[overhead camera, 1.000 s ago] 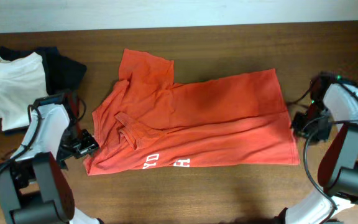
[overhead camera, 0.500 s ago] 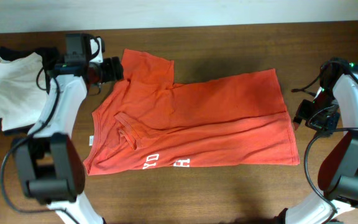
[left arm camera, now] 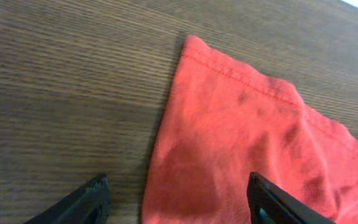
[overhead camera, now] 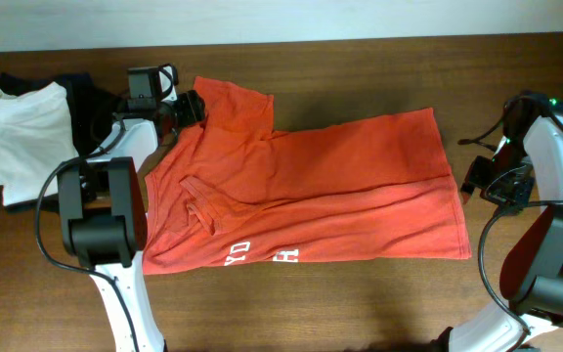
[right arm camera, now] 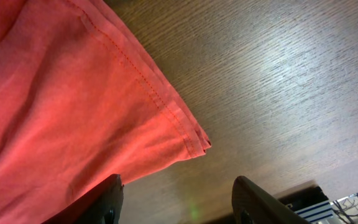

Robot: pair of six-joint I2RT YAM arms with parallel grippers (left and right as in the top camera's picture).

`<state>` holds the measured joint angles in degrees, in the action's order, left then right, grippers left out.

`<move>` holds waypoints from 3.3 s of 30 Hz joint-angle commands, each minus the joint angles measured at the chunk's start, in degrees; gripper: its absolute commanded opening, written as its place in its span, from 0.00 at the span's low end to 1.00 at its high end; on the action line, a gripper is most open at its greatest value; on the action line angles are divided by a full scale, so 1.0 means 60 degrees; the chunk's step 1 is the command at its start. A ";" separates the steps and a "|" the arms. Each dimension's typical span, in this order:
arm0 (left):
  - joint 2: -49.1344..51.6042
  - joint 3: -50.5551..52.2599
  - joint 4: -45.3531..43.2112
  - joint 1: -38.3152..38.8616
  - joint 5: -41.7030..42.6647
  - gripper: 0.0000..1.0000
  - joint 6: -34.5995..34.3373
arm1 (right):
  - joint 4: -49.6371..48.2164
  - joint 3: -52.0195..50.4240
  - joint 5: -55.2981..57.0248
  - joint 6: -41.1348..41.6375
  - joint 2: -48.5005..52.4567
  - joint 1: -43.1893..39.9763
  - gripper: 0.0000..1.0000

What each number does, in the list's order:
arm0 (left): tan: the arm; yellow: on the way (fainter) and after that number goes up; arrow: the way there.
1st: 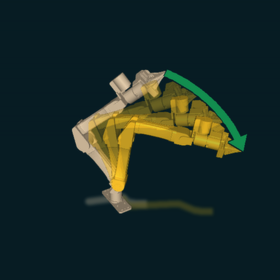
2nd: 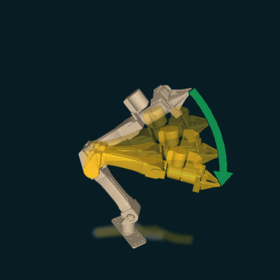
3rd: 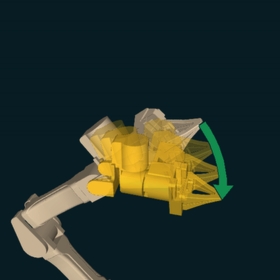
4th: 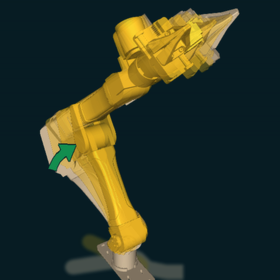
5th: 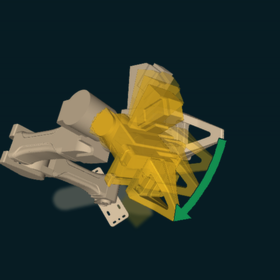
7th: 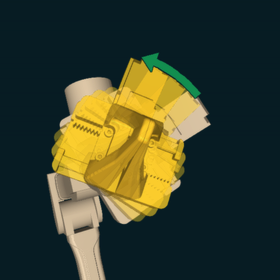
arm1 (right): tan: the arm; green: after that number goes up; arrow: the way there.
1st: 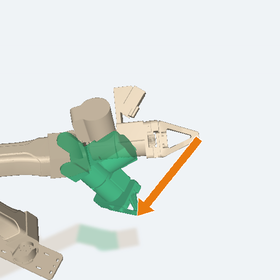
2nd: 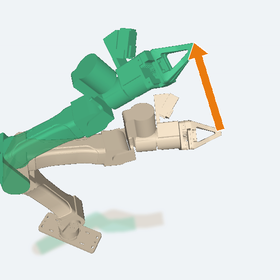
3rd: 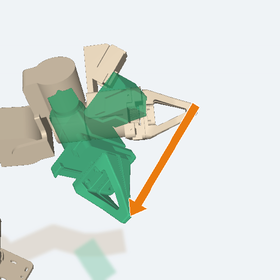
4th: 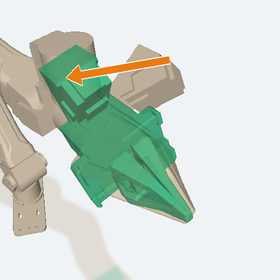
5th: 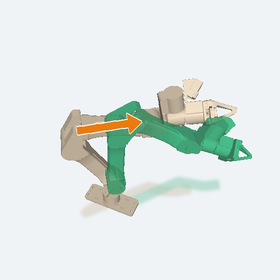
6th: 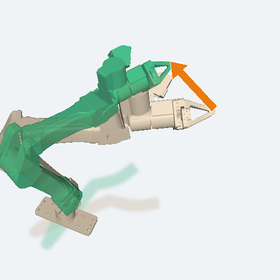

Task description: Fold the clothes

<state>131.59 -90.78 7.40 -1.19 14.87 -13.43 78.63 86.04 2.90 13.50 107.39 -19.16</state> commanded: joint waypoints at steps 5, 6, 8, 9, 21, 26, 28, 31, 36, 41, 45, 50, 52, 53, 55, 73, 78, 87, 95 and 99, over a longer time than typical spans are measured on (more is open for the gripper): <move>0.0463 -0.0076 0.0423 0.0404 0.0743 0.42 -0.0219 | 0.0011 0.0127 0.0018 0.0051 -0.0197 -0.0055 0.60; 0.0463 -0.0076 0.0419 0.0404 0.0739 0.32 -0.0219 | 0.0011 0.0127 0.0018 0.0051 -0.0197 -0.0055 0.60; 0.0459 -0.0084 0.0408 0.0357 0.0739 0.12 -0.0222 | 0.0011 0.0127 0.0018 0.0051 -0.0197 -0.0055 0.61; 0.0452 -0.0164 0.0448 0.0317 0.0743 0.07 -0.0219 | -0.0004 0.0124 0.0015 0.0051 -0.0197 -0.0051 0.64; -0.0998 -0.0353 0.2991 0.0153 0.0743 0.05 -0.0215 | -0.5100 0.0127 -0.2204 -0.1672 0.0098 0.1107 0.66; -0.0998 -0.0353 0.3931 0.0153 0.0736 0.05 -0.0215 | -0.7868 0.0127 -0.1778 -0.0641 0.1756 0.1424 0.75; -0.0998 -0.0353 0.4142 0.0153 0.0732 0.05 -0.0215 | -0.8597 0.0127 -0.1781 -0.0331 0.2277 0.1435 0.75; -0.0998 -0.0350 0.4309 0.0153 0.0455 0.05 -0.0211 | -0.9592 0.0127 -0.1800 -0.0062 0.2754 0.1504 0.75; -0.0998 -0.0350 0.4532 0.0171 0.0452 0.05 -0.0211 | -1.0160 0.0127 -0.1632 0.0127 0.3260 0.1523 0.72; -0.0998 -0.0350 0.4535 0.0171 0.0452 0.05 -0.0211 | -1.0568 0.0127 -0.1650 0.0084 0.3668 0.1861 0.61; -0.0998 -0.0350 0.4605 0.0171 0.0455 0.05 -0.0211 | -1.0826 0.0127 -0.1202 0.0055 0.3792 0.2022 0.58; -0.0998 -0.0350 0.4608 0.0171 0.0452 0.05 -0.0211 | -1.0579 0.0127 -0.0361 0.0055 0.3872 0.2011 0.12; -0.0998 -0.0353 0.4506 0.0168 0.0448 0.01 -0.0025 | -1.0131 0.0138 -0.0361 0.0058 0.3756 0.1902 0.04; -0.1031 -0.0368 0.4408 0.0168 0.0452 0.00 0.0040 | -0.9825 0.0153 -0.0368 0.0058 0.3581 0.1807 0.04; -0.1169 -0.0495 0.4364 0.0124 0.0466 0.00 0.0040 | -0.9242 0.0270 -0.0361 0.0055 0.3198 0.1654 0.04; -0.4528 -0.0656 1.0881 -0.0812 0.0066 0.00 0.1293 | -0.1177 0.1322 -0.1158 -0.0317 0.0914 0.0576 0.21; -0.4524 -0.0656 1.0677 -0.0783 0.0127 0.00 0.1290 | -0.3286 0.1286 -0.2233 -0.0958 0.1082 0.1304 0.52; -0.4524 -0.0656 1.0579 -0.0783 0.0131 0.00 0.1290 | -0.4615 0.1264 -0.2146 -0.0922 0.2754 0.1657 0.43; -0.4524 -0.0656 1.0553 -0.0783 0.0131 0.00 0.1286 | -0.5209 0.1126 -0.2135 -0.0922 0.2794 0.1767 0.42; -0.4524 -0.0656 1.0557 -0.0783 0.0131 0.00 0.1286 | -0.5402 0.1126 -0.2127 -0.0922 0.2863 0.1883 0.42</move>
<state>106.15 -94.54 70.89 -5.87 16.05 -6.83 46.70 93.43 -9.41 8.36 123.81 -8.91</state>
